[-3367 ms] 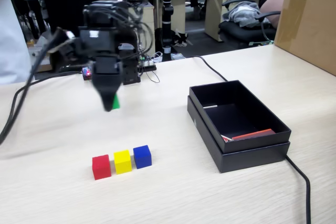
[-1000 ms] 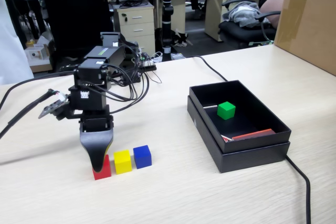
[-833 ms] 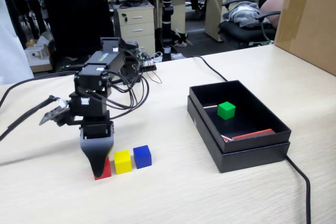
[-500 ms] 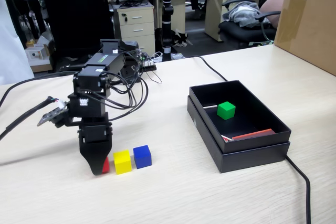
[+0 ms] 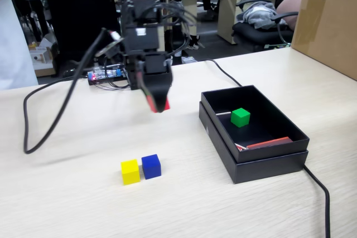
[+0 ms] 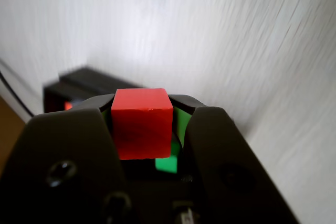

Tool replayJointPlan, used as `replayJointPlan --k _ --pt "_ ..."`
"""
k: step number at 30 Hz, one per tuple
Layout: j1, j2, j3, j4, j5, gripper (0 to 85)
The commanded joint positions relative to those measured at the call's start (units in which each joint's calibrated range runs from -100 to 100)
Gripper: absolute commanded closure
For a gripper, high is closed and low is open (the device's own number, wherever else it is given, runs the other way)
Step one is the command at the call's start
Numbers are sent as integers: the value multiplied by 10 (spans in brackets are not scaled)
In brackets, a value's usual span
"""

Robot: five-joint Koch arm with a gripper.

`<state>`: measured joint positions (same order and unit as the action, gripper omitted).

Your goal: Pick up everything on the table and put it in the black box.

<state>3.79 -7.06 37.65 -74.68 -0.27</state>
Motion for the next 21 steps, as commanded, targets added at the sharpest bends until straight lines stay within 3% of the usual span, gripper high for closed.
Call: replayJointPlan --k 1,6,21 --pt "60 -36 47 -11 42 716" --pt "118 128 148 -23 80 714" --pt "122 336 199 -26 101 712"
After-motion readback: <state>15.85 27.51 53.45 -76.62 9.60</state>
